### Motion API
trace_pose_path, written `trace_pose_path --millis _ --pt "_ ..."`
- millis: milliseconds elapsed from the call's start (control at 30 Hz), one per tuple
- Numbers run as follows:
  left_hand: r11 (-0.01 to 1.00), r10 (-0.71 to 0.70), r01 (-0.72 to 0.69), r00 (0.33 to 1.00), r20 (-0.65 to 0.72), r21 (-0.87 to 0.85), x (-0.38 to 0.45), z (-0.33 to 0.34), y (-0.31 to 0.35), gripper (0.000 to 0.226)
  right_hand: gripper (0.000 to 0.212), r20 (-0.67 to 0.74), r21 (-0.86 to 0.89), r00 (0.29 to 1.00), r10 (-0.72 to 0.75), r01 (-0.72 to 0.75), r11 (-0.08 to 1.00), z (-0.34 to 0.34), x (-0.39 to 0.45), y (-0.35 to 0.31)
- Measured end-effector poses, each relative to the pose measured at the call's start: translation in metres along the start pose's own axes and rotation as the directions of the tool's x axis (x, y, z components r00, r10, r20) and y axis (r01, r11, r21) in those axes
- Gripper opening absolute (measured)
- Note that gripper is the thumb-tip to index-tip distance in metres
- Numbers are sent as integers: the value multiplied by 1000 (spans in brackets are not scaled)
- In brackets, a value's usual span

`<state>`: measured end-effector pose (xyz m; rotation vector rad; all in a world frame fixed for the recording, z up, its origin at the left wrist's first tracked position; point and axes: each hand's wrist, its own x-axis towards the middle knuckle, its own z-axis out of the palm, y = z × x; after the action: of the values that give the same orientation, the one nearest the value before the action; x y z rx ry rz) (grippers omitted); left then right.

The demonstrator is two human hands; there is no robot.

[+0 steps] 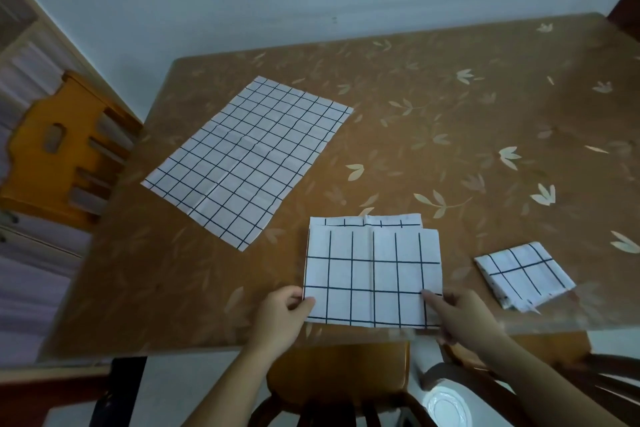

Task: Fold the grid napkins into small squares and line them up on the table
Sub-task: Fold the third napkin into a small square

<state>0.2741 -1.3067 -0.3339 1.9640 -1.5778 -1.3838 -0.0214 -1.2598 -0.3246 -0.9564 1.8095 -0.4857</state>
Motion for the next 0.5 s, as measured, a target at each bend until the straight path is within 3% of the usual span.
trace_pose_path --millis 133,267,500 --pt "999 -8 6 999 35 48 -2 3 0 45 33 -18 73 998 52 -50 996 3 0 4" --pt "999 1 0 1000 -6 41 1 5 -1 46 25 43 28 998 37 -38 999 2 -5 7" --pt "999 33 -31 998 -47 25 9 6 7 44 20 -72 -21 997 -38 37 999 -1 6 -6"
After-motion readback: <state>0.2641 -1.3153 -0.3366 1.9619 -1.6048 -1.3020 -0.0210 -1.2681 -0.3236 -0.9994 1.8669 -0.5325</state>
